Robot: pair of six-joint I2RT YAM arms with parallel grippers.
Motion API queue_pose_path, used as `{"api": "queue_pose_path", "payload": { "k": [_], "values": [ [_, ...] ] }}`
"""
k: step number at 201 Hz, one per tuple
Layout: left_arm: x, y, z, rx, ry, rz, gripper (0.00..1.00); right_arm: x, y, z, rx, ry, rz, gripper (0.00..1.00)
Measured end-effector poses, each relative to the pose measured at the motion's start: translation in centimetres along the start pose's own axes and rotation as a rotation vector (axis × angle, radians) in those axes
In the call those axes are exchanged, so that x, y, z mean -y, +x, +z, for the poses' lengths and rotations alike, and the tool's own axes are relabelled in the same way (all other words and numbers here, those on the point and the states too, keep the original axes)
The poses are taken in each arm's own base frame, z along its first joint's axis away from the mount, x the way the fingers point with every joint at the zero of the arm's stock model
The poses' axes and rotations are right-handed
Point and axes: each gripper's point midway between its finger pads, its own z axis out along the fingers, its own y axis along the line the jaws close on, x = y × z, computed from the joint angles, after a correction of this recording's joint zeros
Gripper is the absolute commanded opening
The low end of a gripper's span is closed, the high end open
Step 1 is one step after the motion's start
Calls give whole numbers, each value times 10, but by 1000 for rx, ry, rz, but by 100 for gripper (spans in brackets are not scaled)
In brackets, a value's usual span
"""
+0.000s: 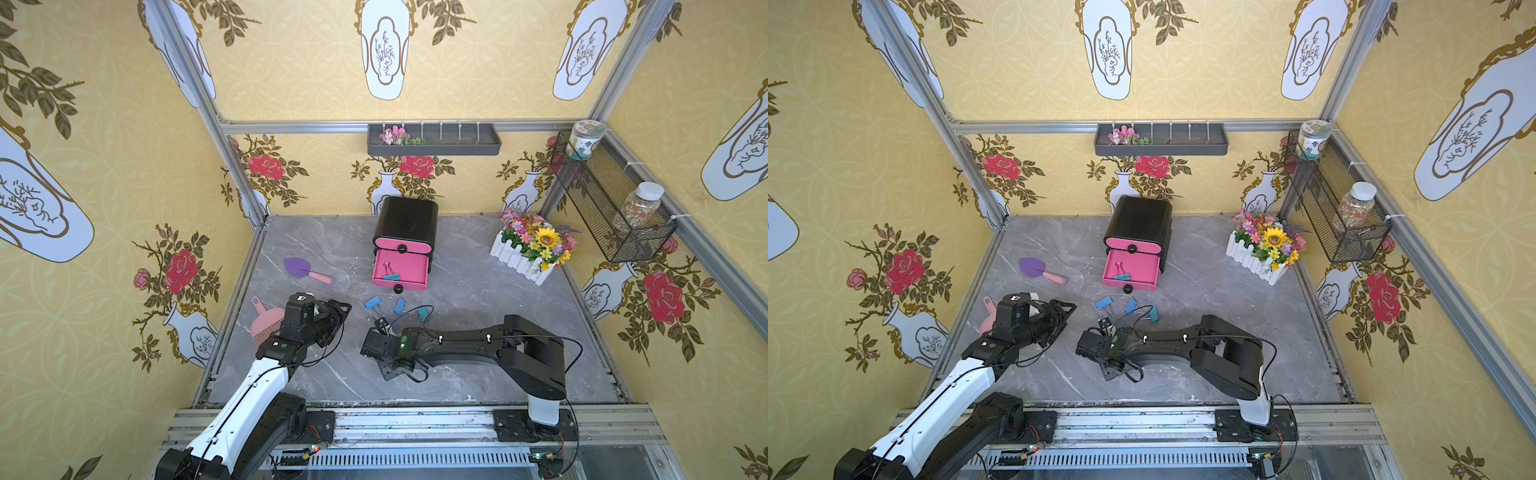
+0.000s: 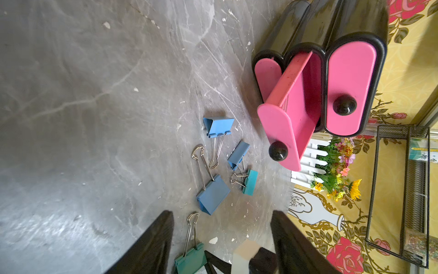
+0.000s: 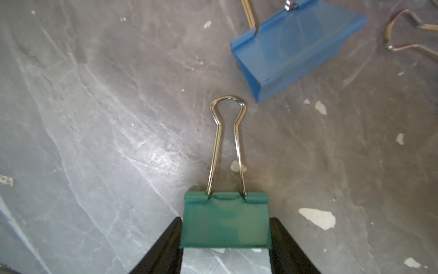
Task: Put the binder clips in the drawer according to color
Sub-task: Pick up the binder clip at the center of the board.
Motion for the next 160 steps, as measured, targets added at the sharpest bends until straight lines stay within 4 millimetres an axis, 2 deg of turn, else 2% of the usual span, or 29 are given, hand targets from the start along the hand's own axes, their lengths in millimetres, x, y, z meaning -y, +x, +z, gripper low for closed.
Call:
{"api": "queue_pose_path", "payload": {
  "k": [33,73,91,121,150,160],
  "values": [
    [1,-1,2,2,7,2,71,3,-1,-12,15,8,-6,52],
    [3,-1,4,-4,12,3,71,11,-26,-57,119,-12,0,51],
    [4,0,7,-18,13,1,70,30,-44,-75,164,-13,39,51],
    [17,-3,11,-34,30,12,70,77,-84,-98,227,-8,123,51],
    [30,-5,16,-56,54,25,70,115,-126,-104,264,6,172,51],
    [33,-5,18,-64,59,29,70,120,-138,-101,263,-3,176,50]
  ]
}}
